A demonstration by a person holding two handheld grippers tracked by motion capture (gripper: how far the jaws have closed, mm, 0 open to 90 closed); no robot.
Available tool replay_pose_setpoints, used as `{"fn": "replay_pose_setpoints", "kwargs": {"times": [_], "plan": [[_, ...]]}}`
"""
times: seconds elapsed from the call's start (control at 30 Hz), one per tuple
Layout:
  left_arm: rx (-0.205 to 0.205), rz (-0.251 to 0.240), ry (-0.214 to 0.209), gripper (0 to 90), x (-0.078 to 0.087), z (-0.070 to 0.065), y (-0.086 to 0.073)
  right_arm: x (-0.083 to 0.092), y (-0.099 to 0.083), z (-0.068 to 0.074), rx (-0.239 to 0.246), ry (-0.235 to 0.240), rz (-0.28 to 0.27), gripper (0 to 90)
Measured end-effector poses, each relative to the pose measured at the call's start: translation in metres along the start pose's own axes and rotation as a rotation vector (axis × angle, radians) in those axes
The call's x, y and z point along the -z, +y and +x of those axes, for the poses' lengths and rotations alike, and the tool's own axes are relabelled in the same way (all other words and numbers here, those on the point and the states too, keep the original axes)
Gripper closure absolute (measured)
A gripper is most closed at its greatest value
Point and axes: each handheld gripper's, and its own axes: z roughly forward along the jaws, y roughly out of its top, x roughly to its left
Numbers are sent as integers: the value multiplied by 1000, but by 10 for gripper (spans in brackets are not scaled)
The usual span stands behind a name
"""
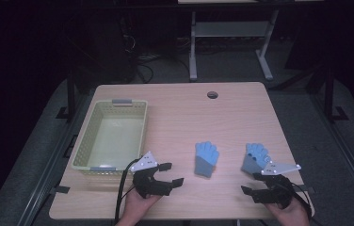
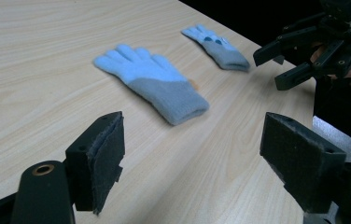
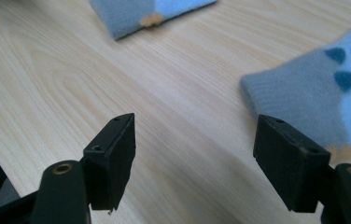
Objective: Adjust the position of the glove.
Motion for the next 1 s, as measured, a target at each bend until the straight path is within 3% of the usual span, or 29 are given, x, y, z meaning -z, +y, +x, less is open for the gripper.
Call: {"fn": "replay_pose_setpoints", "kwargs": {"times": [0.23,0.6,1.0], "plan": [[13,-7,-6,215,1,0,0,-2,2,-2,6,0,3,293],[-1,-13,-6,215,5,-5,-2,-1,9,-9,-11,-8,-9,293],[13,-21,-19,215,2,-3,-2,14,27,-18,-13,-36,-55,294]]}}
